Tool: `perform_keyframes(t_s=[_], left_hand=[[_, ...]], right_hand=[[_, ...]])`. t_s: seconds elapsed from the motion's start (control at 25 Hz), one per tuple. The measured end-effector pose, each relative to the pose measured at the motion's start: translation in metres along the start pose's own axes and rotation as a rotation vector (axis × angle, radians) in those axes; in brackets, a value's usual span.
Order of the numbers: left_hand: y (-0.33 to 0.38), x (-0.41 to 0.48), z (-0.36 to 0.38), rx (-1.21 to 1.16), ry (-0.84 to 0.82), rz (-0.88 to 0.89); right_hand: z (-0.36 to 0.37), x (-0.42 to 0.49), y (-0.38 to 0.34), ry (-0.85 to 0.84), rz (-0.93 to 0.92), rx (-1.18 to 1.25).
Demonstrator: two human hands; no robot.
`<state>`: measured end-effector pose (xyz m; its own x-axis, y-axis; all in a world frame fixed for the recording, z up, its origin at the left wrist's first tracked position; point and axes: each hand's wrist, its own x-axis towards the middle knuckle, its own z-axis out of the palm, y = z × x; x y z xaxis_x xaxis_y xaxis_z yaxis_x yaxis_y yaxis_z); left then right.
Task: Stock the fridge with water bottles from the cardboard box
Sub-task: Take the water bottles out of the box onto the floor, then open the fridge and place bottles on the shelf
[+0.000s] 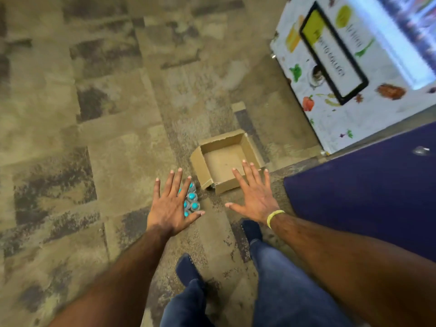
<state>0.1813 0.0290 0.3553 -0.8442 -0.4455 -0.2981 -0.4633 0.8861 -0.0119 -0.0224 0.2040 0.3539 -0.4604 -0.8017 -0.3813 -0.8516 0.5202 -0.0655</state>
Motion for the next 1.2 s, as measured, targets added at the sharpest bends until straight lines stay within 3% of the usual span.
perform_keyframes(t_s=[0.44, 0.84, 1.2], left_hand=[[0.043, -0.015, -0.148, 0.113, 0.112, 0.515], [0.168, 0.032, -0.241, 0.179, 0.322, 0.774], [0.252, 0.083, -0.309, 0.198, 0.505, 0.899]], right_hand=[[-0.098, -0.155, 0.007, 0.137, 0.465, 0.150], [-0.134, -0.248, 0.085, 0.340, 0.805, 0.262], [-0.200, -0.289, 0.177, 0.581, 0.924, 0.154]])
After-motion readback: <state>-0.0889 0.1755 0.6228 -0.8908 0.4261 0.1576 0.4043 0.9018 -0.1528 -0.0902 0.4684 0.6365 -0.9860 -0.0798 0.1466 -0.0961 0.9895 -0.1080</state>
